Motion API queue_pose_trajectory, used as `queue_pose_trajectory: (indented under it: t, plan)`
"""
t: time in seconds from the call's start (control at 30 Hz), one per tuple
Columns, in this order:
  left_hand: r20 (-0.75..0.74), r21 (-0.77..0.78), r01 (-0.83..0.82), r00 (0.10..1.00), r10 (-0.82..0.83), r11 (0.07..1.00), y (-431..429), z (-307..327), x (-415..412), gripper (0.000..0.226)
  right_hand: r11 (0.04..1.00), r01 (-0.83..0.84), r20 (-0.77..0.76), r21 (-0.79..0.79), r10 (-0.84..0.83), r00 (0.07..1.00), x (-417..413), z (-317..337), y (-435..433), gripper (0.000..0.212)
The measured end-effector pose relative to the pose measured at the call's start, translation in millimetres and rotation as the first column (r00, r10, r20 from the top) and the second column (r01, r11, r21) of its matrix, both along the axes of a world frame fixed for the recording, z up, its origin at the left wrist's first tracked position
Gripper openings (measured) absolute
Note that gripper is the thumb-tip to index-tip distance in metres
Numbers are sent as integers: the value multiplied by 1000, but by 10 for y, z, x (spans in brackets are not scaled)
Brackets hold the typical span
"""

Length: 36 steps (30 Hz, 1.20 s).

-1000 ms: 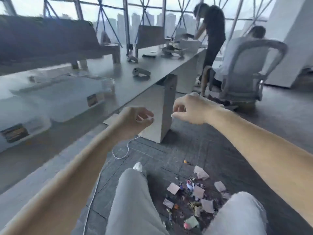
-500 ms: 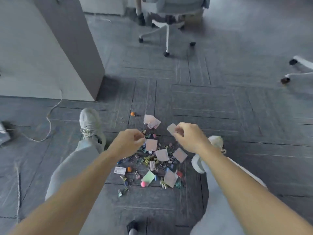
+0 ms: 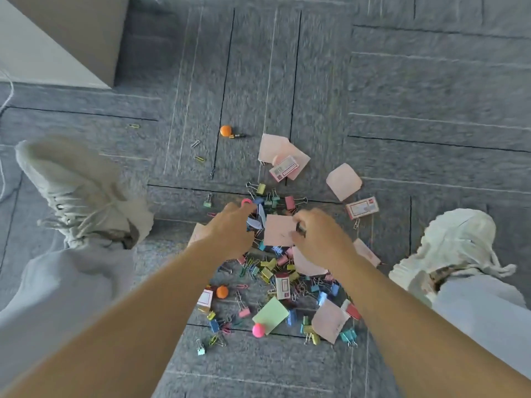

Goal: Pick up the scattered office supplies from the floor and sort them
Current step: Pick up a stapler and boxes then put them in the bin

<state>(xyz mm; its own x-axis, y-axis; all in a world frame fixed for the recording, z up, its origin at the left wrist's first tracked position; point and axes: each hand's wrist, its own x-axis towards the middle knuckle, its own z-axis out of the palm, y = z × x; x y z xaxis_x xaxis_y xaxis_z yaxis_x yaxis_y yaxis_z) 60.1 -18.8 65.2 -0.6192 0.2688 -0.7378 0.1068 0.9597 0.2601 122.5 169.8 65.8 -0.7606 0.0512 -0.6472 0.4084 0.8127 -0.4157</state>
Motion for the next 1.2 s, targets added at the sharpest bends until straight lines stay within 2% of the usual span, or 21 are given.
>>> queue_pose_trajectory:
  t: [0.1, 0.17, 0.27, 0.37, 0.43, 0.5, 0.57, 0.63, 0.67, 0.73, 0.8, 0.83, 0.9, 0.97, 1.0, 1.1, 1.2]
  plan:
    - [5, -69, 150, 989, -150, 986, 37, -443, -28, 83, 998, -22, 19, 64, 21, 1000, -40, -433, -150, 48]
    - [-26, -99, 261, 964, -265, 960, 70, -655, -19, 87, 990, -21, -9, 141, 22, 1000, -34, -654, -236, 49]
    - [-99, -125, 271, 954, -284, 954, 147, -725, -15, 61, 970, -18, -116, 242, 47, 992, -14, -827, -312, 37]
    - [-225, -110, 201, 949, -222, 973, 100, -720, -27, 42, 983, 50, -189, 175, -16, 982, -30, -852, -246, 29]
    - [-284, -50, 124, 950, -133, 991, -32, -702, -31, 40, 986, 133, -171, 103, -114, 979, -64, -840, -118, 26]
    - [-271, 54, -6, 962, 21, 999, -182, -643, -13, 43, 955, 283, -129, 84, -272, 954, -111, -827, 27, 25]
    - [-192, 193, -243, 941, 279, 951, -298, -530, 11, 37, 885, 413, -66, 213, -409, 910, -170, -779, 125, 34]
    - [-31, 234, -491, 859, 511, 839, -375, -449, 18, 29, 824, 434, -27, 365, -456, 889, -215, -703, 118, 46]
    - [47, 224, -571, 816, 576, 790, -405, -435, 18, 27, 817, 409, -66, 406, -420, 905, -234, -664, 69, 50]
    - [191, 224, -703, 711, 677, 675, -460, -454, 9, 21, 854, 288, -244, 433, -196, 950, -289, -627, -57, 49]
    - [290, 211, -806, 592, 752, 553, -501, -487, -15, 19, 930, 92, -351, 355, 41, 935, -425, -669, -166, 45]
    - [299, 191, -823, 568, 766, 535, -516, -509, -26, 17, 957, -13, -331, 291, 114, 937, -514, -713, -214, 46]
    - [232, 130, -757, 651, 723, 640, -542, -562, -42, 11, 958, -157, -199, 241, 207, 958, -669, -808, -310, 51]
    - [124, 79, -646, 762, 636, 759, -532, -585, -51, 11, 949, -148, -91, 280, 180, 980, -719, -887, -377, 53]
    - [71, 80, -613, 790, 609, 786, -518, -597, -61, 11, 952, -107, -74, 288, 134, 988, -699, -917, -399, 52]
    - [-7, 159, -580, 808, 589, 799, -419, -616, -122, 12, 971, -18, -88, 237, 40, 995, -591, -959, -386, 44]
    - [-24, 222, -579, 801, 599, 784, -309, -580, -192, 16, 971, 53, -211, 233, -2, 978, -601, -927, -277, 41]
